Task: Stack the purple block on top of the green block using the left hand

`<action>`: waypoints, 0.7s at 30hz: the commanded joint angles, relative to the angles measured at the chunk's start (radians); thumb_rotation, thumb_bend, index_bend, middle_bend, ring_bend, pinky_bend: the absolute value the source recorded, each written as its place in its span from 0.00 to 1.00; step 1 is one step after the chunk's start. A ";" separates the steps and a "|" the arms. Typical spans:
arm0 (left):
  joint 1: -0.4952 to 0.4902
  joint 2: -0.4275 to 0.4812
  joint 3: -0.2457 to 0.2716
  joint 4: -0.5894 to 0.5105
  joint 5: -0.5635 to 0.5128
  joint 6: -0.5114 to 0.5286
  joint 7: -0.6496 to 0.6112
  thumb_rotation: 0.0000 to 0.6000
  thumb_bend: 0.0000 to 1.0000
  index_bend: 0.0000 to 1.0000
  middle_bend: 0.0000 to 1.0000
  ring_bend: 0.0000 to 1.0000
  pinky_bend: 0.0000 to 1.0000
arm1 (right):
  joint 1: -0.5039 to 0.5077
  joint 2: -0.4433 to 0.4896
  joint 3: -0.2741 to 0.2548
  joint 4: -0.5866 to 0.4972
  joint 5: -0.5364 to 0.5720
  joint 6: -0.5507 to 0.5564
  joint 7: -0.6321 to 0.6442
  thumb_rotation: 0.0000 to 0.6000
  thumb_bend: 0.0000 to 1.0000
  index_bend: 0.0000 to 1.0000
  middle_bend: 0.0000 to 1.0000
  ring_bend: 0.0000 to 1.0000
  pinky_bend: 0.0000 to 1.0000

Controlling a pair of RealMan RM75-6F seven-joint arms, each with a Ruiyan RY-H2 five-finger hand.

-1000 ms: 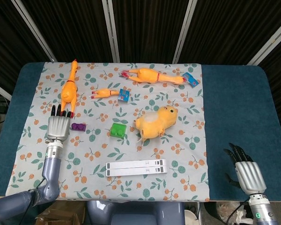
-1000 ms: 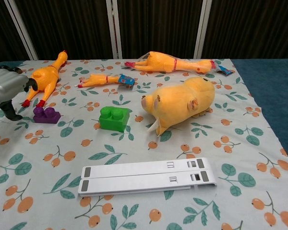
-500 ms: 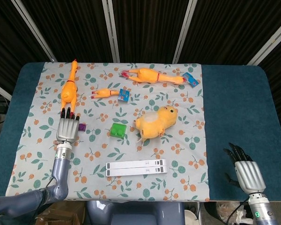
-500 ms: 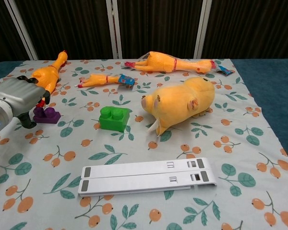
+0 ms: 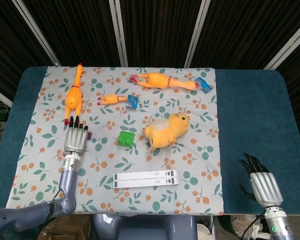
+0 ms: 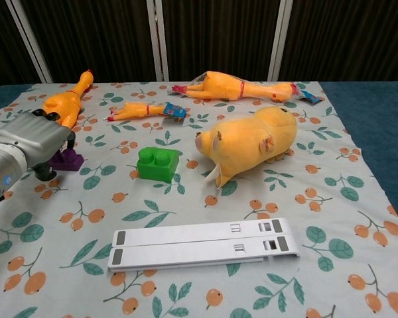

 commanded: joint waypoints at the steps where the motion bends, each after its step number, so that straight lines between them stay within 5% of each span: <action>1: -0.004 -0.008 0.003 0.010 0.002 -0.003 0.000 1.00 0.35 0.30 0.29 0.00 0.00 | 0.000 -0.001 0.000 0.001 0.000 0.000 0.000 1.00 0.29 0.18 0.08 0.09 0.27; 21: -0.009 -0.040 0.025 0.045 0.013 0.002 0.022 1.00 0.37 0.35 0.36 0.00 0.00 | 0.002 -0.002 0.000 0.003 0.006 -0.006 0.003 1.00 0.29 0.19 0.08 0.09 0.27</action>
